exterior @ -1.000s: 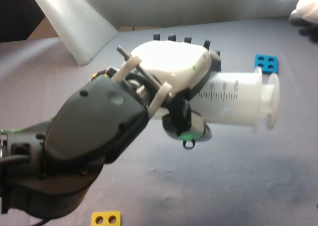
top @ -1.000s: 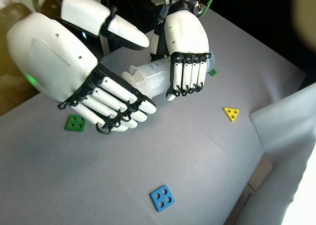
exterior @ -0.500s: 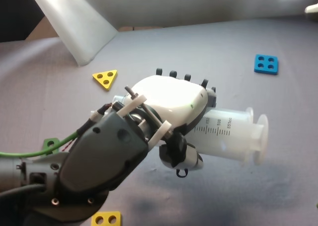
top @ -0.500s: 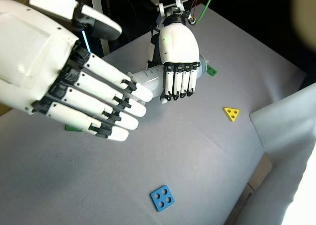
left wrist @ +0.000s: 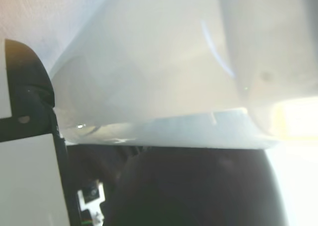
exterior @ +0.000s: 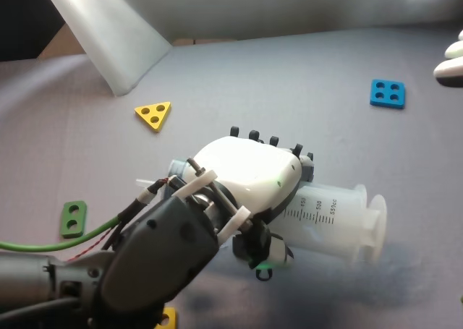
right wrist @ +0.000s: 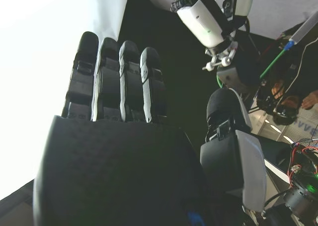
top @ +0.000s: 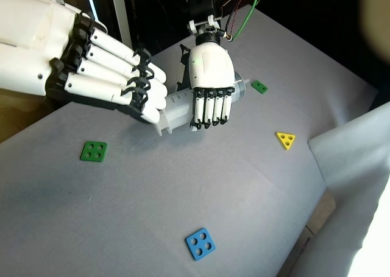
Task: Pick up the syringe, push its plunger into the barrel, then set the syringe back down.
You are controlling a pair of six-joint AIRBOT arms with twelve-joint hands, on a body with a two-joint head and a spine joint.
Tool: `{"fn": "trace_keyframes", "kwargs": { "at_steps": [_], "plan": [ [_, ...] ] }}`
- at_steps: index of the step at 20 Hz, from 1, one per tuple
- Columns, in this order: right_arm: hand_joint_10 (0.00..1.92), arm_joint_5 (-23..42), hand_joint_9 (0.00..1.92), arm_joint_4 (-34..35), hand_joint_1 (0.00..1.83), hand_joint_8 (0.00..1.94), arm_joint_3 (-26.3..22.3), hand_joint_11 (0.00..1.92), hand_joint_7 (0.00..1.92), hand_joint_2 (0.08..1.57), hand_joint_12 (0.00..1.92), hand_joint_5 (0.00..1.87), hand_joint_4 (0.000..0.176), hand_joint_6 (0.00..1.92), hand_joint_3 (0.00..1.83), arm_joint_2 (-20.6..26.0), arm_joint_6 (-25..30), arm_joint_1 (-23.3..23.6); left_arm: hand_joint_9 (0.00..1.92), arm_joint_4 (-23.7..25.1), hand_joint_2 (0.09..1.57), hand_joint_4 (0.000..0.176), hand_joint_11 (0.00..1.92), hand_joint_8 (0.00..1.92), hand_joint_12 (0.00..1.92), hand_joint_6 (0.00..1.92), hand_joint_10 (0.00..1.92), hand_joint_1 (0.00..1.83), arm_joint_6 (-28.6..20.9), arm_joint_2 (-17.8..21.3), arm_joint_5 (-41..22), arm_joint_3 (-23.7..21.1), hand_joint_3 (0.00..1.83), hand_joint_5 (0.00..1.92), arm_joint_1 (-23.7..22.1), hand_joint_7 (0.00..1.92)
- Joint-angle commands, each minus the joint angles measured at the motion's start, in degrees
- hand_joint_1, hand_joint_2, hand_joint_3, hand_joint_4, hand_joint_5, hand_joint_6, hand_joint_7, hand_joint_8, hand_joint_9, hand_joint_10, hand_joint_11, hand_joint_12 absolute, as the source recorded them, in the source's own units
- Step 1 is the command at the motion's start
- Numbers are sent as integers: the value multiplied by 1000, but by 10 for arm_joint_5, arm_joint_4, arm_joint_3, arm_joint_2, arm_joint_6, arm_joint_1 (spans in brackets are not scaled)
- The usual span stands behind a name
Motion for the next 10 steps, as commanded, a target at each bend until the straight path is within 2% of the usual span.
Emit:
{"fn": "trace_keyframes", "kwargs": {
  "at_steps": [1, 4, 7, 10],
  "plan": [
    [2, 0, 206, 29, 0, 1, 0, 0, 259, 1234, 559, 289, 0, 5, 0, 0, 4, 5, 568, 45, 1293, 0, 465, 1732, 1406, 1176, 1664, 1312, -4, -3, -35, 0, 1, 713, -2, 564],
    [0, -12, 196, 29, 0, 0, 0, 0, 246, 1234, 541, 275, 0, 1, 0, 0, 4, 5, 530, 52, 1303, 0, 448, 1755, 1425, 1144, 1709, 1310, -11, -8, -36, 3, 0, 720, 6, 546],
    [2, -21, 190, 28, 0, 2, 0, 0, 242, 1233, 523, 272, 0, 3, 1, 0, 4, 7, 578, 57, 1286, 0, 470, 1712, 1405, 1140, 1658, 1316, -20, -10, -38, 3, 0, 731, 13, 574],
    [9, -22, 225, 28, 0, 5, 0, 0, 275, 1234, 633, 293, 0, 5, 0, 0, 4, 10, 582, 57, 1281, 0, 480, 1694, 1384, 1117, 1653, 1320, -21, -11, -38, 3, 0, 738, 15, 593]
  ]
}}
